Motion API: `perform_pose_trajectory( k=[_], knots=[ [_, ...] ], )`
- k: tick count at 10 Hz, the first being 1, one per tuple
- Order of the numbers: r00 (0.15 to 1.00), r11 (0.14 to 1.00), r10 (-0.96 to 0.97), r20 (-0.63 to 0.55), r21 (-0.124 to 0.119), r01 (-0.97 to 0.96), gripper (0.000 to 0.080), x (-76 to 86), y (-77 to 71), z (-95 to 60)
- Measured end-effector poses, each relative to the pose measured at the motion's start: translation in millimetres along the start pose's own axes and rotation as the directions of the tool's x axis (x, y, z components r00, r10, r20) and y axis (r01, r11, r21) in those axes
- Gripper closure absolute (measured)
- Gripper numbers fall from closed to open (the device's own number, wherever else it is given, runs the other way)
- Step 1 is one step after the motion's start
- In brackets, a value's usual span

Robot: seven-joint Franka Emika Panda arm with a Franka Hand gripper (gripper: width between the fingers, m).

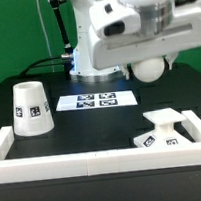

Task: Assemble lamp

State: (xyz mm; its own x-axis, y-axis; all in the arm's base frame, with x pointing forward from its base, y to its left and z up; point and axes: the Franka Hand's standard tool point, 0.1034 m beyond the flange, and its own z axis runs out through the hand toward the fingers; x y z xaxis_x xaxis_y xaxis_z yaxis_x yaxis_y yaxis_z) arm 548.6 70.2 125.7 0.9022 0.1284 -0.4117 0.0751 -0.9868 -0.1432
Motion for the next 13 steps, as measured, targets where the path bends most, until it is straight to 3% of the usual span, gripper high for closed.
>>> perform_pose_trajectory(
  k=[2, 7, 10, 11, 13],
  knots=[
    [0.981, 1.000, -0.025, -0.192, -0.021, 0.021, 0.0223, 15.3, -1.1, -25.3],
    [0.845, 0.997, -0.032, -0.534, -0.079, -0.012, 0.0223, 24.2, 13.5, -24.3],
    [0.696, 0.977, -0.186, -0.693, -0.208, 0.054, 0.0223, 38.4, 11.7, -51.5],
    [0.633, 0.970, -0.213, -0.744, -0.236, 0.050, 0.0223, 38.2, 13.2, -56.1],
    [0.638, 0.971, -0.210, -0.741, -0.234, 0.047, 0.0223, 36.2, 14.8, -49.9]
  ],
)
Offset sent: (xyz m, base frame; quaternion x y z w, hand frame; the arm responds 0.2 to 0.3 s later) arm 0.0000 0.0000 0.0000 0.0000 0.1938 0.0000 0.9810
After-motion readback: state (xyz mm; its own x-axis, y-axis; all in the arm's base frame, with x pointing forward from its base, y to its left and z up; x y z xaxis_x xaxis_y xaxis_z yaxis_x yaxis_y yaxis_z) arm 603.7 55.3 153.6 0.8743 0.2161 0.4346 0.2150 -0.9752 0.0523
